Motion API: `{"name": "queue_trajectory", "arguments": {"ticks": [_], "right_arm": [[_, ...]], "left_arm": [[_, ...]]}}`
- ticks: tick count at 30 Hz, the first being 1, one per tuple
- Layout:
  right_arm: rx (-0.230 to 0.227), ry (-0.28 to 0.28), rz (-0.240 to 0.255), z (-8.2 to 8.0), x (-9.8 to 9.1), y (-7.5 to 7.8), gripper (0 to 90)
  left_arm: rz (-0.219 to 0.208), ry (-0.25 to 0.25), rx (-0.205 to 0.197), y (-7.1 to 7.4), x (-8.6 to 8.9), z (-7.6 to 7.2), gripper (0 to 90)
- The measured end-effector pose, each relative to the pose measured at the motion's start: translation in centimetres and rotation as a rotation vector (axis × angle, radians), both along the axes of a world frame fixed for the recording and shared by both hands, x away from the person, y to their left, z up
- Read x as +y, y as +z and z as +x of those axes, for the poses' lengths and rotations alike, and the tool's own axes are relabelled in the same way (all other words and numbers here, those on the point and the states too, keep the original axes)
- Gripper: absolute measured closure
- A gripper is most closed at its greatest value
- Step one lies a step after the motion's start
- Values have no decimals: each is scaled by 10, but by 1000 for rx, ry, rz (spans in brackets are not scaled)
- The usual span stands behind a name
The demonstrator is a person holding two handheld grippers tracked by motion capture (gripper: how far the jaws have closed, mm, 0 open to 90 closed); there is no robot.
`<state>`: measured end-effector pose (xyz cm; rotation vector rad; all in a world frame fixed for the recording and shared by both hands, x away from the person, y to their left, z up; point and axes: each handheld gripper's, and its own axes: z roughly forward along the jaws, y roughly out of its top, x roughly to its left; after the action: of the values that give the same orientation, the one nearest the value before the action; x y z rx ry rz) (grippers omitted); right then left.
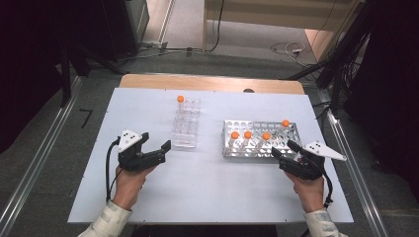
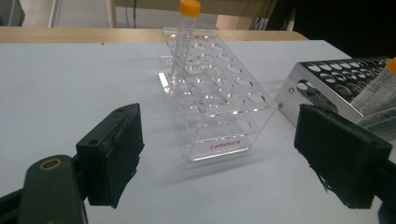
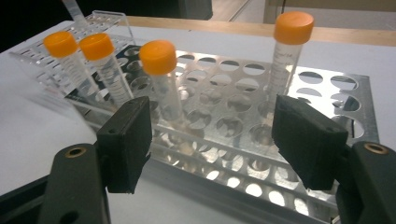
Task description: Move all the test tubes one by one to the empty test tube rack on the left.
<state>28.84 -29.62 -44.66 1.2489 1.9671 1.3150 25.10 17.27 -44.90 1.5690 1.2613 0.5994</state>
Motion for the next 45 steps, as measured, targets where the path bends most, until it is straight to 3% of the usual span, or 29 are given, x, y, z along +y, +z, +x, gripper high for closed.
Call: {"name": "queue_trajectory", "arguments": {"ticks": [15, 25, 34, 36, 40, 45], "right_arm": [[-28, -104, -37, 31, -3, -2, 346], [-14, -148, -51, 56, 2, -7, 528], [-13, -148, -61, 59, 4, -10, 641], [-17, -153, -64, 59, 5, -10, 706], [-25, -154, -63, 59, 4, -9, 714], [-65, -157, -41, 53, 2, 3, 716]], "left_arm": [[6, 11, 5, -5, 3, -4, 154], [12, 9, 10, -7, 3, -3, 159], [13, 9, 10, -8, 3, -3, 164], [14, 10, 10, -8, 3, -3, 164], [16, 7, 14, -8, 2, -3, 163], [17, 7, 16, -9, 3, -3, 164]]}}
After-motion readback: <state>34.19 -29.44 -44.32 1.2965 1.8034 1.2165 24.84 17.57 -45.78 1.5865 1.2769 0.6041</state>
